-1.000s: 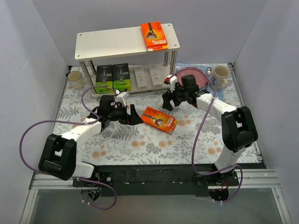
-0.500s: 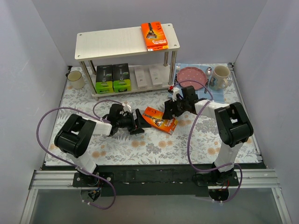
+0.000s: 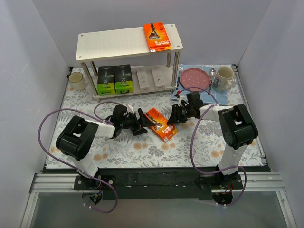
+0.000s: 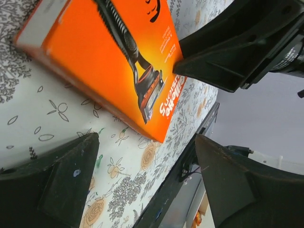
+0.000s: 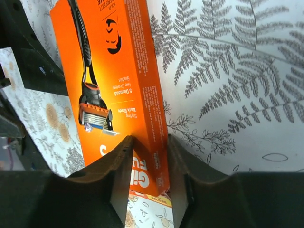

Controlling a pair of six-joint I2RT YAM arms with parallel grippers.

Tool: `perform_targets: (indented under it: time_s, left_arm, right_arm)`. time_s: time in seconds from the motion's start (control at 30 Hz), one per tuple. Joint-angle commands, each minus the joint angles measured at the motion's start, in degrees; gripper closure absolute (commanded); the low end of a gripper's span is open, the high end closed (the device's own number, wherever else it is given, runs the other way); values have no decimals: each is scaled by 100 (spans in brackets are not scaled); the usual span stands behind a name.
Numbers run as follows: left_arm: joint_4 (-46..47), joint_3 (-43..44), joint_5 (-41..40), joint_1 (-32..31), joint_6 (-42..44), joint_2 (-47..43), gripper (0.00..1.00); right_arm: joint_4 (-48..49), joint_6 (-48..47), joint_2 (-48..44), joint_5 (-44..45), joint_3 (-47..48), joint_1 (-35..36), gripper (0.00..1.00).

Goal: Place and organize the shaving razors onto the shelf

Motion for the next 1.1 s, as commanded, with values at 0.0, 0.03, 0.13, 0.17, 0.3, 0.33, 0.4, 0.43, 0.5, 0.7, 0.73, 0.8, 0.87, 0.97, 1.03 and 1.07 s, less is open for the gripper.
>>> perform_targets:
  time_s: [0.0,0.03,0.13,0.17,0.3,0.33,0.4,0.43,0.5,0.7,0.73,0.8,0.87,0.97,1.03,1.07]
  left_arm:
    - [-240,-230,-75,-6,-87,-527,17]
    - [-318,-379,-57,-23,-114,-562,17]
    - [-372,-608,4,-128,-141,-764,14]
    - [-389,-670,13,-198,-140,-800,14]
    - [-162,-688,-13,-410,-202,-608,14]
    - [31,-679,-30,-436,-228,-528,14]
    - [216,-566,-74,-515,-360,-291,14]
    - [417,-504,-57,-542,-386,-38,15]
    - [507,-338,-48,-577,-518,175,16]
    - [990,-196,128,-612,-694,755,22]
    - [1069,-170,128,-621,-694,791,24]
    - [1140,-126,180,-630,-712,896,29]
    - [1219,-55,207,-630,-712,984,35]
    - [1281,67,207,-630,-668,1019,42]
    - [1176,146,181,-630,-537,993,54]
    - [1106,234,180,-630,-492,967,59]
  right_arm:
    - [-146,782,236,-210,-352,-134,62]
    - [-85,888,254,-202,-466,-178,65]
    - [150,1292,298,-289,-624,-240,69]
    - [214,1432,324,-333,-703,-258,69]
    - [381,1680,456,-500,-809,-293,69]
    - [399,1723,482,-501,-809,-302,69]
    - [364,1785,535,-474,-809,-310,69]
    - [346,1768,544,-448,-809,-345,70]
    - [294,1750,570,-422,-862,-398,69]
    - [390,1688,492,-395,-1003,-548,68]
    - [434,1749,483,-387,-1012,-539,68]
    - [460,1776,456,-378,-1003,-539,67]
    - [478,1785,439,-404,-968,-539,67]
    - [460,1742,378,-439,-924,-539,67]
    - [434,1672,325,-448,-906,-539,67]
    - [399,1645,264,-448,-871,-539,67]
